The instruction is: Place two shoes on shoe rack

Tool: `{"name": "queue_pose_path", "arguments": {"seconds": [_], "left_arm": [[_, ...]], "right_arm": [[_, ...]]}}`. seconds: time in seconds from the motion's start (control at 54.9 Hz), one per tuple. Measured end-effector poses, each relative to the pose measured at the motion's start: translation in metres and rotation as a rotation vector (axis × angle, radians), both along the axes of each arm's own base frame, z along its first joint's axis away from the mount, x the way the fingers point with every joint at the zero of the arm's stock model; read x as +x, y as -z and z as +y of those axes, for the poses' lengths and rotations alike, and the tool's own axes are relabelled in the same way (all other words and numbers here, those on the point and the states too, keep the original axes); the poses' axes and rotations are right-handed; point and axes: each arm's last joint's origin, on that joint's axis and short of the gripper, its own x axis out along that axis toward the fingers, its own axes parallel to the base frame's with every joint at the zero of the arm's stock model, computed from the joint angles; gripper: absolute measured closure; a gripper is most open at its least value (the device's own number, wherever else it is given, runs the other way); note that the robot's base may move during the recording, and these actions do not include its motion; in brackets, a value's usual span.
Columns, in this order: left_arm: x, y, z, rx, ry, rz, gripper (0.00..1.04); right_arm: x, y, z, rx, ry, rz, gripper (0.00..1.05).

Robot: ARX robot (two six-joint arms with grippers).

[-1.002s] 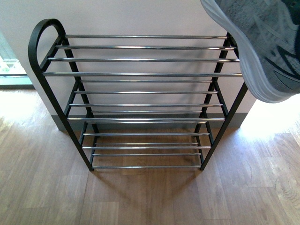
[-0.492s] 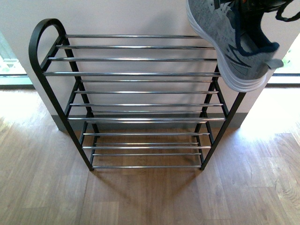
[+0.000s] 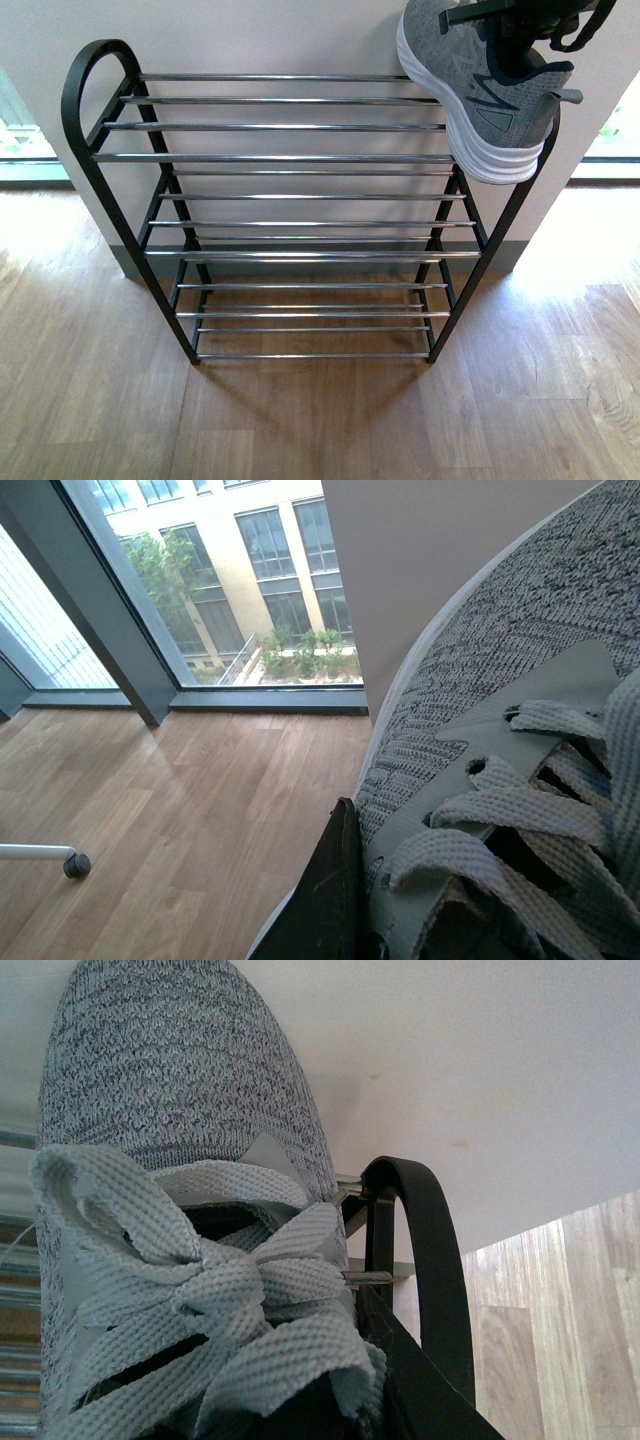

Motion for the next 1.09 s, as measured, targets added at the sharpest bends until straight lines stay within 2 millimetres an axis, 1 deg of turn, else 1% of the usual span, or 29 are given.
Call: {"name": "queue_pose_path", "arguments": {"seconds": [0.091, 0.328, 0.365, 0.383, 0.437, 0.456, 0.529, 0.547, 0.601, 0.62, 0.729, 0.765, 0.784, 0.893, 1.002, 1.094], "left_arm": [[0.000, 0.000, 0.000, 0.000, 0.000, 0.000, 1.03], [0.000, 0.000, 0.000, 0.000, 0.000, 0.000, 1.03], [0.000, 0.000, 0.000, 0.000, 0.000, 0.000, 1.03], [0.000, 0.000, 0.000, 0.000, 0.000, 0.000, 1.03], [0.000, 0.000, 0.000, 0.000, 0.000, 0.000, 1.03], [0.000, 0.000, 0.000, 0.000, 0.000, 0.000, 1.03], [0.000, 0.000, 0.000, 0.000, 0.000, 0.000, 1.03], [0.000, 0.000, 0.000, 0.000, 0.000, 0.000, 1.03], [0.000, 0.000, 0.000, 0.000, 0.000, 0.000, 1.03], [0.000, 0.000, 0.000, 0.000, 0.000, 0.000, 1.03], [0.000, 0.000, 0.000, 0.000, 0.000, 0.000, 1.03], [0.000, 0.000, 0.000, 0.000, 0.000, 0.000, 1.03], [0.000, 0.000, 0.000, 0.000, 0.000, 0.000, 1.03], [0.000, 0.000, 0.000, 0.000, 0.000, 0.000, 1.03], [0.000, 0.000, 0.000, 0.000, 0.000, 0.000, 1.03], [0.000, 0.000, 0.000, 0.000, 0.000, 0.000, 1.03]], "right_arm": [[0.005, 0.003, -0.003, 0.005, 0.016, 0.002, 1.03], [0.006, 0.005, -0.005, 0.022, 0.022, -0.001, 1.03], [0.006, 0.004, -0.006, 0.032, 0.014, -0.003, 0.98], [0.006, 0.005, -0.006, 0.045, 0.009, -0.004, 0.92], [0.006, 0.005, -0.008, 0.065, -0.001, -0.001, 0.82], [0.006, 0.004, -0.010, 0.080, -0.012, 0.002, 0.76], [0.003, 0.000, -0.014, 0.126, -0.058, 0.013, 0.63], [0.001, -0.003, -0.015, 0.134, -0.067, 0.012, 0.57], [-0.003, -0.010, -0.016, 0.156, -0.095, 0.020, 0.47], [-0.006, -0.015, -0.017, 0.164, -0.111, 0.020, 0.42], [-0.018, -0.038, -0.021, 0.200, -0.160, 0.023, 0.19], [-0.024, -0.046, -0.024, 0.188, -0.165, 0.014, 0.11], [-0.027, -0.052, -0.026, 0.178, -0.162, 0.005, 0.08], [-0.036, -0.067, -0.036, 0.152, -0.149, -0.022, 0.10], [-0.050, -0.081, -0.048, 0.117, -0.145, -0.060, 0.09], [-0.074, -0.095, -0.063, 0.056, -0.131, -0.109, 0.09]]}}
